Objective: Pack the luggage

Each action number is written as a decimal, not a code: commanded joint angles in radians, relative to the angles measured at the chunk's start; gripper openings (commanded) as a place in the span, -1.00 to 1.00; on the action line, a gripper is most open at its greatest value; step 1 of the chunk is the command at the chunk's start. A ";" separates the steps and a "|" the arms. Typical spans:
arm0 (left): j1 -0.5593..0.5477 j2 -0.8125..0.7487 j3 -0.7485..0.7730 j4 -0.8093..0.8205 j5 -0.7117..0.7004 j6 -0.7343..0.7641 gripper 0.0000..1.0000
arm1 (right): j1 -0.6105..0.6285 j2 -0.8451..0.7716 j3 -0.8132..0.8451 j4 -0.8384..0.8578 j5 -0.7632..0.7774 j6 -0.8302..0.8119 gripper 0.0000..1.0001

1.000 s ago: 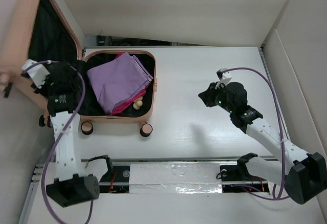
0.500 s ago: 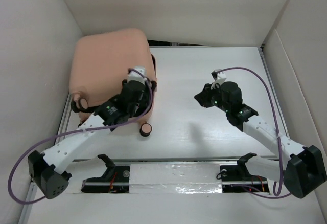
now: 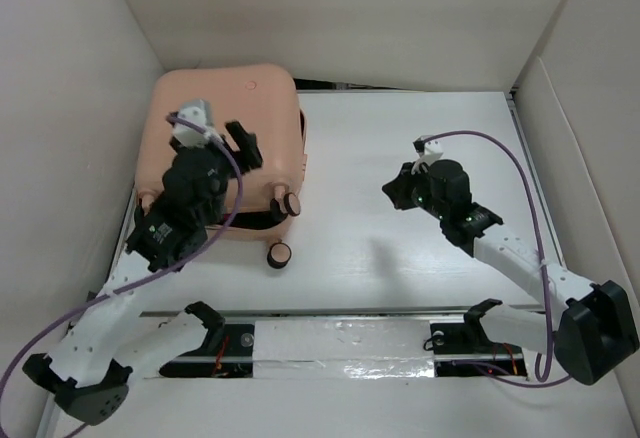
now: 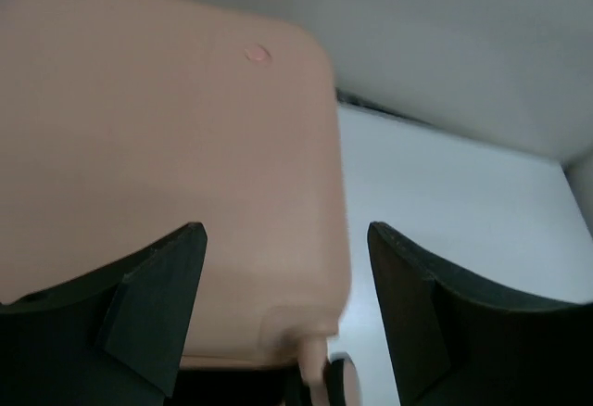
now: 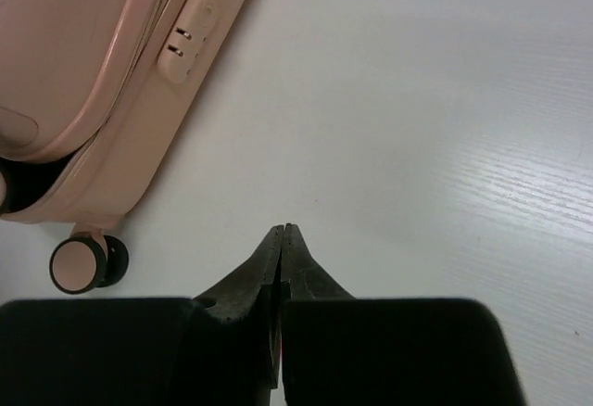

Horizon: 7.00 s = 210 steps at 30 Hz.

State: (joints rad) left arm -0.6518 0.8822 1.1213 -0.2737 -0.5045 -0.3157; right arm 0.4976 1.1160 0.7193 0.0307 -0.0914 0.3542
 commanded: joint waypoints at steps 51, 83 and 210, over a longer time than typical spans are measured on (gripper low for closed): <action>0.761 0.641 -0.375 0.482 0.531 -0.488 0.30 | -0.085 0.336 0.178 0.077 0.102 -0.003 -0.29; 0.348 0.231 -0.865 0.823 0.498 -0.534 0.28 | -0.226 0.107 0.258 0.093 -0.044 0.047 -0.98; 0.474 -0.025 -0.934 0.709 0.722 -0.436 0.38 | -0.119 -0.200 -0.268 0.226 -0.182 -0.040 -0.18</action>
State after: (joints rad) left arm -0.1749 0.8146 0.1757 0.3489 0.1879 -0.7567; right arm 0.3267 1.0157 0.5350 0.1787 -0.2562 0.3141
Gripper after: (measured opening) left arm 0.684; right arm 0.404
